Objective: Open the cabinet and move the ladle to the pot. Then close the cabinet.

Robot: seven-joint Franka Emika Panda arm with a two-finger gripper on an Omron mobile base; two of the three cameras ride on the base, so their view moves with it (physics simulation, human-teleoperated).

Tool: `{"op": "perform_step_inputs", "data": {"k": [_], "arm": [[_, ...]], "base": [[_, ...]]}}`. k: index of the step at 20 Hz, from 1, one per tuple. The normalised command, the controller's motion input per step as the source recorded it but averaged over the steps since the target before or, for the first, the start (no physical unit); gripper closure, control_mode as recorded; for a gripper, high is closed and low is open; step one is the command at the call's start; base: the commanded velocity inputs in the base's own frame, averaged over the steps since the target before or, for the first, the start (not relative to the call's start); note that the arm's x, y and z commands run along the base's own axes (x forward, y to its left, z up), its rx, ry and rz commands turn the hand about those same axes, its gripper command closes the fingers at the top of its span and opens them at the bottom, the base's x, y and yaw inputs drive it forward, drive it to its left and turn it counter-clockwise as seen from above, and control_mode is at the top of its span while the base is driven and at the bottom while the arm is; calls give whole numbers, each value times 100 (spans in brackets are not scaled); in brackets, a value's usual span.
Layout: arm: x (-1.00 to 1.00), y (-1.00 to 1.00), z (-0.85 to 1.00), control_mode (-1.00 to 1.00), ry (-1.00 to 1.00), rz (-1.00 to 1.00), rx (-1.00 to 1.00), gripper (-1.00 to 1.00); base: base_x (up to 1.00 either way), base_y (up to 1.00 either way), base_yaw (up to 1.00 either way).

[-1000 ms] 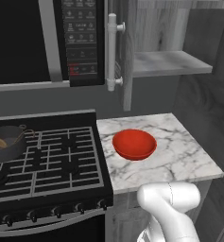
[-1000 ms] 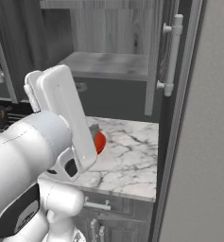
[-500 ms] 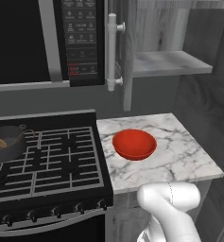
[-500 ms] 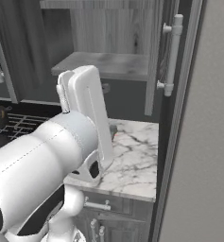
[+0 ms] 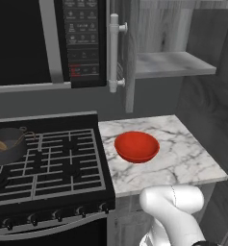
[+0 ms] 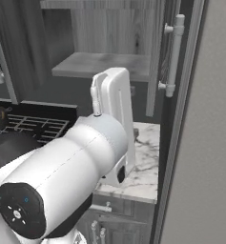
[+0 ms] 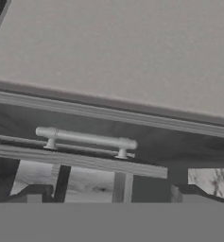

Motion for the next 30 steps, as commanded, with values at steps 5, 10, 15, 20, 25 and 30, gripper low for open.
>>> {"op": "perform_step_inputs", "data": {"k": [5,10,15,20,25,30], "arm": [[15,-9,4,-100,0,-1,1,-100],[14,-17,25,-100,-5,-5,0,-100],[22,-19,17,-100,-3,-4,0,-100],[32,-15,7,-100,0,-4,1,-100],[32,-7,0,-100,0,-3,0,-100],[34,-4,0,-100,-2,-4,0,-100]], "base": [[0,0,0],[0,0,0],[0,0,0],[0,0,0],[0,0,0],[0,0,0]]}}
